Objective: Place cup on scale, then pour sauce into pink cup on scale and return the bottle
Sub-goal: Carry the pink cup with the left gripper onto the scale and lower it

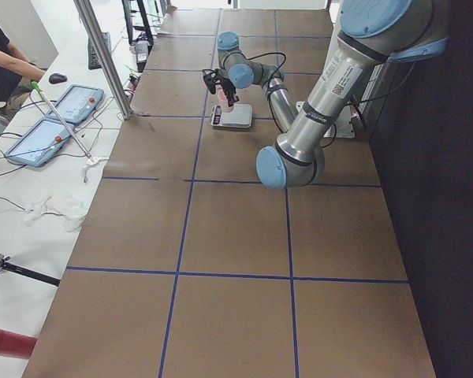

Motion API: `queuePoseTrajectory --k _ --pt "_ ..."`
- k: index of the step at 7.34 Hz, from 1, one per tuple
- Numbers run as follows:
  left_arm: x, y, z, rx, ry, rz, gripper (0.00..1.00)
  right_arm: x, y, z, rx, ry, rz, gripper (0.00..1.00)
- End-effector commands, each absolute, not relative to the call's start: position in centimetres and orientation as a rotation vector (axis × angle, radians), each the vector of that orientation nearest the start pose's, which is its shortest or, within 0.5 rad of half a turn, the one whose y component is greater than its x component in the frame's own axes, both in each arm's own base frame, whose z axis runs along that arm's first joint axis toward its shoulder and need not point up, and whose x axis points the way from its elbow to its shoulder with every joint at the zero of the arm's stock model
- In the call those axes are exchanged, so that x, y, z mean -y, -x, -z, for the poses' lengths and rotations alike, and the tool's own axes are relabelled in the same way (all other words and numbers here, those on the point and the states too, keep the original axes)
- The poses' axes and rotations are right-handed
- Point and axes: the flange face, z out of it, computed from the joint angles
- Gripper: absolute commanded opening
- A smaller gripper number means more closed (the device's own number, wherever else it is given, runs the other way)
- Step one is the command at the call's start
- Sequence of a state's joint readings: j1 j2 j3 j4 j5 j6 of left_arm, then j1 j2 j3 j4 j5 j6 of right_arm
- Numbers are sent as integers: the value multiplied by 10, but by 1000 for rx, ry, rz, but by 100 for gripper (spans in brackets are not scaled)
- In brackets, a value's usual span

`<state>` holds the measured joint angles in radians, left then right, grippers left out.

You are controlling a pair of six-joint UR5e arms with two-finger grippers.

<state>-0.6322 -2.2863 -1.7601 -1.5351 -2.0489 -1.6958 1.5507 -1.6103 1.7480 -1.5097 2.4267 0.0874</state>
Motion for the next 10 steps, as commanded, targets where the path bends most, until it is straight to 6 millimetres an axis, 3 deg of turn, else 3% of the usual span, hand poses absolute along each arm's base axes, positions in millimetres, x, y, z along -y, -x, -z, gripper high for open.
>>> queuePoseTrajectory --k 1,3,8,9,10 --pt "446 -520 -150 -912 217 526 0 483 -48 -574 862 -147 25 100" --pt "439 -535 -155 -900 201 526 0 483 -48 -573 862 -150 26 100" --pt "445 -549 -159 -917 196 505 0 481 -49 -573 859 -154 28 100" --pt "445 -549 -161 -917 192 493 58 481 -49 -572 862 -157 29 100" --pt "444 -548 -161 -919 169 451 100 481 -48 -569 862 -158 30 100"
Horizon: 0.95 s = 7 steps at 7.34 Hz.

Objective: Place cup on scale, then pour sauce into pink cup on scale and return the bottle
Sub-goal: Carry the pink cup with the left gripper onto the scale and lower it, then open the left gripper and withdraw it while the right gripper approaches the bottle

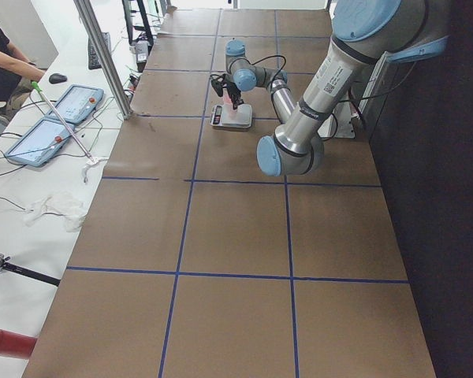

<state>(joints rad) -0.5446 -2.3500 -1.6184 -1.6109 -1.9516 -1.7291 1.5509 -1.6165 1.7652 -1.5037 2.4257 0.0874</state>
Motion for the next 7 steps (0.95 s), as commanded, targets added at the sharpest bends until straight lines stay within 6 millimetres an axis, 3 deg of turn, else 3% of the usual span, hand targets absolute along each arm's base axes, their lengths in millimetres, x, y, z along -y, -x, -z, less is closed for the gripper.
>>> queuePoseTrajectory --k 1,2,3,4,5,7 --pt "442 -544 -160 -925 167 446 100 481 -49 -563 862 -165 32 100" --pt "436 -530 -148 -953 153 430 100 483 -48 -551 863 -166 22 100" --pt "425 -505 -144 -956 127 374 100 485 -47 -523 867 -160 -5 100" --pt "428 -467 -130 -956 91 352 100 476 -39 -491 869 -148 -6 100" --pt "437 -436 -123 -951 82 330 100 464 -24 -449 874 -133 -21 100" --pt "449 -390 -142 -952 25 307 100 426 24 -364 926 -134 -75 100"
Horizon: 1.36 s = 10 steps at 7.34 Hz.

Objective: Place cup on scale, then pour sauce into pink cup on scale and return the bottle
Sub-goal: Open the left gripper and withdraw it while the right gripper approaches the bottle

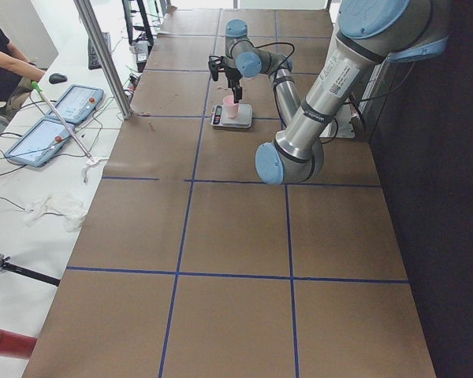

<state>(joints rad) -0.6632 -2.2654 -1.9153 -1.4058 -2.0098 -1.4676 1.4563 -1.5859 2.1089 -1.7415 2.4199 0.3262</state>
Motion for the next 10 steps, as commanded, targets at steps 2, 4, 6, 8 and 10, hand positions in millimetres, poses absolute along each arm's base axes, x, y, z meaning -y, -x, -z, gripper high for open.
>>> queuePoseTrajectory --k 2,4,6,8,10 --pt "461 -352 -160 -940 -28 294 100 378 88 -298 912 -108 -176 100" --pt "479 -325 -165 -911 -68 264 100 337 166 -276 817 -185 -226 100" --pt "493 -303 -180 -883 -105 246 100 288 223 -302 773 -304 -261 100" --pt "507 -275 -206 -839 -150 172 100 271 221 -337 796 -400 -241 100" --pt "523 -221 -257 -786 -193 23 100 274 250 -366 784 -551 -251 100"
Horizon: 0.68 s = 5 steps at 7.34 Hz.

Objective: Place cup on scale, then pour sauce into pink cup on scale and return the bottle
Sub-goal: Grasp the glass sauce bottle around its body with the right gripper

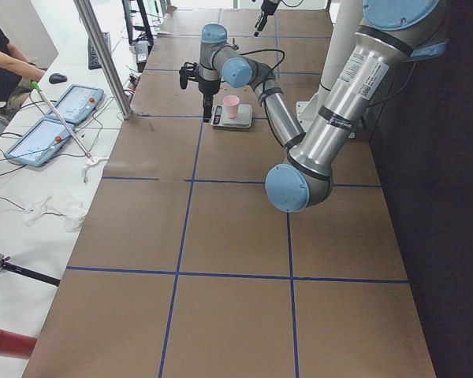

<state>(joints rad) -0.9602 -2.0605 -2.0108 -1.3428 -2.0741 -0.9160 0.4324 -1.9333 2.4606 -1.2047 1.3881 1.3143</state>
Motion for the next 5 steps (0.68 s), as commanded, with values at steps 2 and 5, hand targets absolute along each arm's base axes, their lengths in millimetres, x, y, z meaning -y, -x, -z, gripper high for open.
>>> queuePoseTrajectory --k 2,5 --pt "534 -174 -307 -706 -244 -105 100 274 273 -400 796 -644 -253 100" --pt "536 -148 -341 -660 -250 -168 100 277 312 -452 696 -838 -288 100"
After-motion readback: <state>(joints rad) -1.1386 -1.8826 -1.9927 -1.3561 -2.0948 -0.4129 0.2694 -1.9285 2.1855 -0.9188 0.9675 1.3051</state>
